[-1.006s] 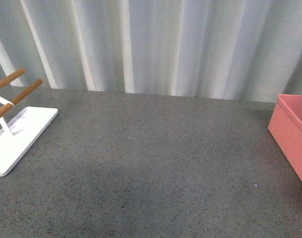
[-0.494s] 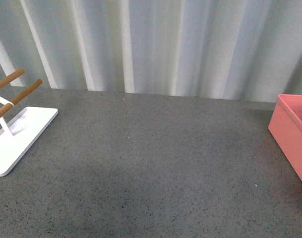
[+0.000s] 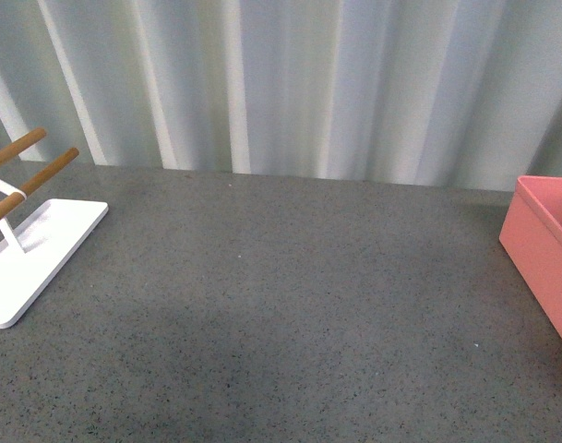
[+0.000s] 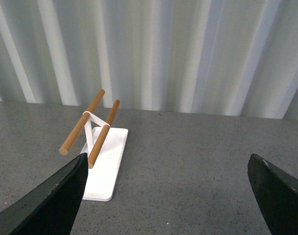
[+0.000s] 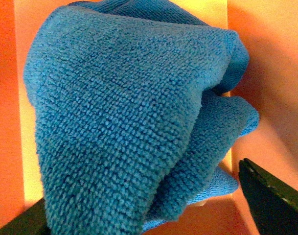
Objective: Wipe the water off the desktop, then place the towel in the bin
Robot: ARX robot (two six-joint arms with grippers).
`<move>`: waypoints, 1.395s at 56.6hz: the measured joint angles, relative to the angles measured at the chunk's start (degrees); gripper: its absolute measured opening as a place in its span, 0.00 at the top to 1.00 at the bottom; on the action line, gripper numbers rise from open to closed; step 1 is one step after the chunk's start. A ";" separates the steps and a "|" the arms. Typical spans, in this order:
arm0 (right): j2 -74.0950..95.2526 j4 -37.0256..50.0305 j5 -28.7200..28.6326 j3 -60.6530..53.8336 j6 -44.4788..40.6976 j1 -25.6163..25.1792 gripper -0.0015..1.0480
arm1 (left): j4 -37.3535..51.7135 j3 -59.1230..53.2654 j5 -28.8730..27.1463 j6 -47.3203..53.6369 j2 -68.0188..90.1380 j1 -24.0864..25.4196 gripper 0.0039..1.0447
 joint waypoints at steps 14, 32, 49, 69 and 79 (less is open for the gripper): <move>-2.58 -2.34 -8.96 0.00 4.37 0.46 0.07 | 0.00 0.00 0.00 0.00 0.00 0.00 0.06; -12.79 1.55 -10.58 -1.38 6.62 1.46 0.07 | 0.00 0.00 0.02 -0.02 0.00 0.00 0.06; -38.84 13.14 -6.64 -13.31 4.81 7.17 0.07 | 0.00 0.00 0.02 0.00 0.00 0.00 0.06; -72.17 25.18 1.05 -38.38 15.23 17.53 0.27 | 0.00 0.00 0.02 -0.02 0.00 0.00 0.06; -82.27 30.25 5.11 -50.84 20.52 21.88 0.58 | 0.00 0.00 0.00 0.00 0.00 0.00 0.06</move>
